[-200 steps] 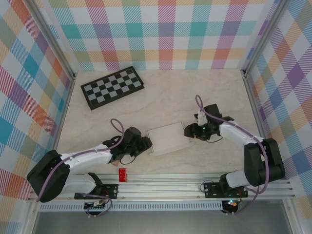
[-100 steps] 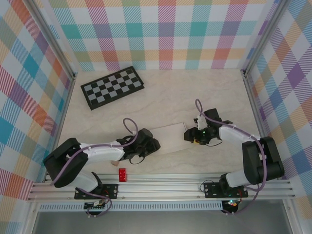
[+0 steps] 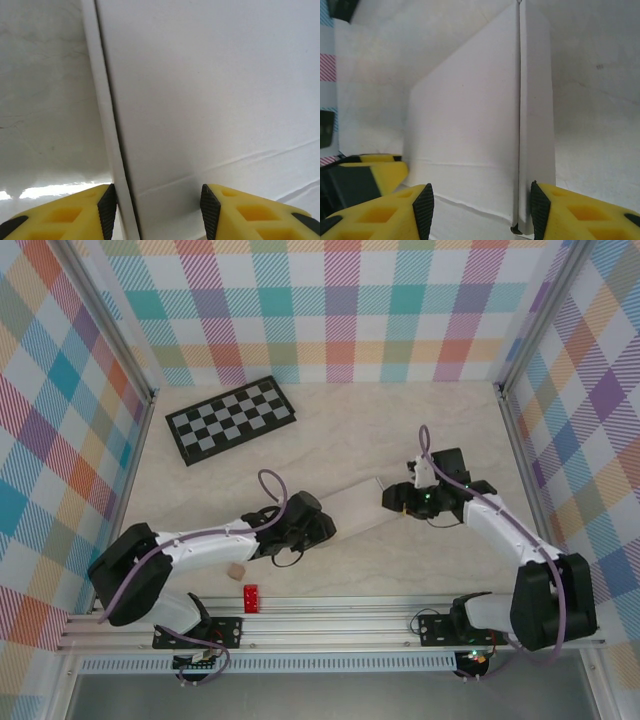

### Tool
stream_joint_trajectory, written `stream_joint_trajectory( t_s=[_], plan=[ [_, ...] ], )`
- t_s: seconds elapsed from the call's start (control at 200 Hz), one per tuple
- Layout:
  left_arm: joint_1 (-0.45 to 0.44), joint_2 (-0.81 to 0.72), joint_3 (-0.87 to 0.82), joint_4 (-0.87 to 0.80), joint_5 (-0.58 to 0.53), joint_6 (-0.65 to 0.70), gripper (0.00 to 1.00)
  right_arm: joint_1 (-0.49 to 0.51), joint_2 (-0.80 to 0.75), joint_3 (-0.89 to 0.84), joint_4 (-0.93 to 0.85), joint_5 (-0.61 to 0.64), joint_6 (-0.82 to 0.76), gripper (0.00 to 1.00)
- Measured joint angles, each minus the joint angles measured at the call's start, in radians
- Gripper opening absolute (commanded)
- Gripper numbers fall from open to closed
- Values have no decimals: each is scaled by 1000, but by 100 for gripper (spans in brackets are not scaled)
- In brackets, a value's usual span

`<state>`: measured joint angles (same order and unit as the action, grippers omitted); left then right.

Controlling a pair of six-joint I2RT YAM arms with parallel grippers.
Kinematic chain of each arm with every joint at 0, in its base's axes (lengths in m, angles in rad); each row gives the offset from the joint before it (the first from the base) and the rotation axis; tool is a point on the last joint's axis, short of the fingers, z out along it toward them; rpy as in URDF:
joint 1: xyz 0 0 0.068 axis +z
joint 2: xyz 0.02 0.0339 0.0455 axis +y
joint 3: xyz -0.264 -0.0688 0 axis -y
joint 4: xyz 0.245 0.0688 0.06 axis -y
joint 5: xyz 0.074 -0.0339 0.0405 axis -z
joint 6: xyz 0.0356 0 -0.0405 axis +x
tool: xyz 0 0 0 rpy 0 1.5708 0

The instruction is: Fold the paper box

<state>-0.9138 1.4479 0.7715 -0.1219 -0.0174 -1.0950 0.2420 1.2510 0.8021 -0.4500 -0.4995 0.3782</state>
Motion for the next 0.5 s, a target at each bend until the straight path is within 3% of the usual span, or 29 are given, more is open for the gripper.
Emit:
stream_joint_trajectory(
  t_s=[0.24, 0.5],
  plan=[
    [-2, -32, 83, -111, -10, 28, 50, 0, -34, 91, -61, -1, 11, 49],
    [-1, -31, 84, -113, -10, 45, 50, 12, -45, 91, -114, 43, 2, 49]
  ],
)
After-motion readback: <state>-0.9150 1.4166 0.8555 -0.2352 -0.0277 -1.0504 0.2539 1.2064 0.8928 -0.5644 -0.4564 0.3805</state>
